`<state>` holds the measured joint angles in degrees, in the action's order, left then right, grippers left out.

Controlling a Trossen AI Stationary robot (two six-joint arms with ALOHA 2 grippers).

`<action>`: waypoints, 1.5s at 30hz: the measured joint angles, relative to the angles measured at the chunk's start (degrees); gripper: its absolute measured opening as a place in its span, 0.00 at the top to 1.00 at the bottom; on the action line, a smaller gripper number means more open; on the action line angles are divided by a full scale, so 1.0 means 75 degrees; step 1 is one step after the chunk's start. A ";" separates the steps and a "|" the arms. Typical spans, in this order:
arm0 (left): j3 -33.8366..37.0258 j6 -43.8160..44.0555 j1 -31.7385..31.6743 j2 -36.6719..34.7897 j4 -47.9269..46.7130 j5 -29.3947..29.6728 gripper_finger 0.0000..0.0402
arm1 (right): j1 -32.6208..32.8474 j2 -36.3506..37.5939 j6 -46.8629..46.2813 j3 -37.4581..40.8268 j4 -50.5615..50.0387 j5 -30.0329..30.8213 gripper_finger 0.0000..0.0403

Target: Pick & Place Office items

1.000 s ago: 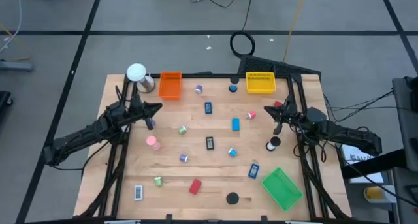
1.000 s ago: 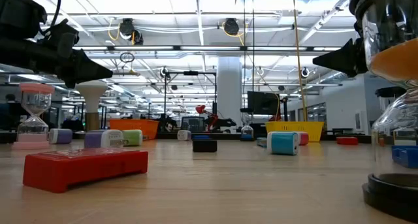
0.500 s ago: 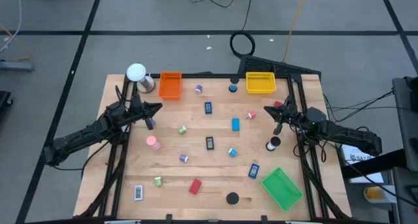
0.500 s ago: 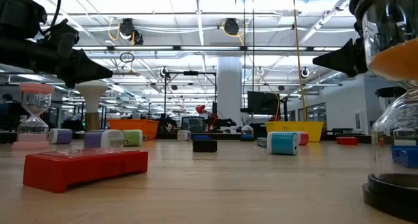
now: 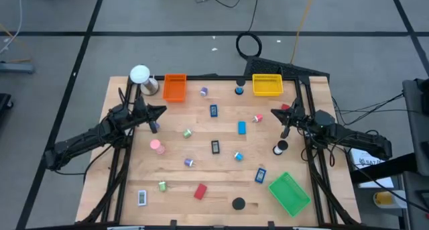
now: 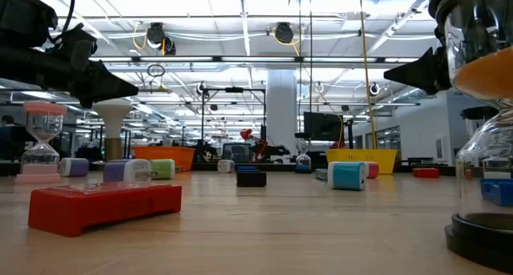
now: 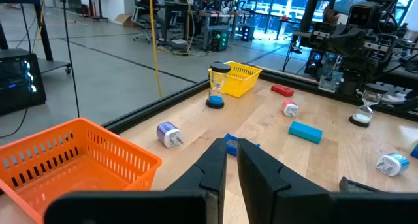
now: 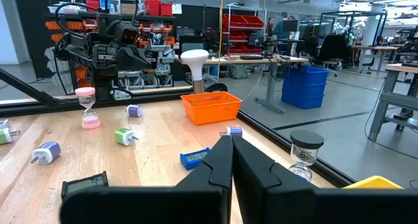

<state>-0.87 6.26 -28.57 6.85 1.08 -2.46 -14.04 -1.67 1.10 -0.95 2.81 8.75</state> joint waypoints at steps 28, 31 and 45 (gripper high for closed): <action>-0.0002 0.0000 0.0002 0.0000 -0.0002 0.0000 0.90 | 0.0002 -0.0001 -0.0001 -0.0002 -0.0002 0.0002 1.00; -0.0002 0.0000 0.0002 0.0000 -0.0003 0.0000 0.90 | 0.0001 0.0000 -0.0001 -0.0002 0.0000 0.0001 1.00; 0.0001 -0.1315 -0.0088 -0.0003 0.0920 0.0737 0.90 | 0.0000 0.0000 -0.0002 -0.0002 0.0000 0.0003 1.00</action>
<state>-0.86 -3.60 -29.23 6.83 7.98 3.07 -14.04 -1.67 1.09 -0.97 2.81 8.78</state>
